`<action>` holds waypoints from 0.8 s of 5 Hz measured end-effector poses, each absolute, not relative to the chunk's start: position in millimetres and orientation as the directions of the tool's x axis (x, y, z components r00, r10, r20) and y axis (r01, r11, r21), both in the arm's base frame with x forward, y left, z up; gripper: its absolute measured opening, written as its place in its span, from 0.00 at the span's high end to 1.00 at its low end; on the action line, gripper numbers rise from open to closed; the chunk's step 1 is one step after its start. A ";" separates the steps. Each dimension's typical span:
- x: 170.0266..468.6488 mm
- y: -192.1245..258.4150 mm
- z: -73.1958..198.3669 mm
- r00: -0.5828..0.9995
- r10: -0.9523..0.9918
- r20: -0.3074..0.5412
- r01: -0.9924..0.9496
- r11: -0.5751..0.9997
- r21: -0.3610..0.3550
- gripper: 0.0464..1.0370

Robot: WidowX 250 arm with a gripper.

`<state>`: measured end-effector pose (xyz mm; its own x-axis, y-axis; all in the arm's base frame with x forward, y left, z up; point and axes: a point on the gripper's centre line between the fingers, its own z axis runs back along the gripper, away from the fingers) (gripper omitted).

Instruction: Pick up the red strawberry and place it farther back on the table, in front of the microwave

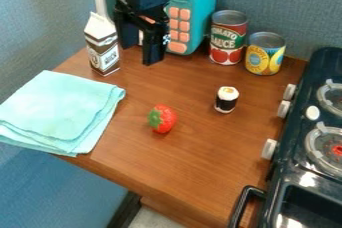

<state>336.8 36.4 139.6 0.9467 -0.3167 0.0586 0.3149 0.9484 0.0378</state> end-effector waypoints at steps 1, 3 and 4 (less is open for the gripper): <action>335.4 36.5 130.4 0.949 -0.315 0.031 0.314 0.949 0.024 0.04; 334.2 12.0 110.8 0.905 -0.420 -0.069 0.419 0.907 -0.030 0.04; 334.4 14.8 106.3 0.904 -0.418 -0.091 0.419 0.908 -0.014 0.04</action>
<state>334.4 14.8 106.3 0.9039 -0.4181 -0.0907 0.4186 0.9081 -0.0135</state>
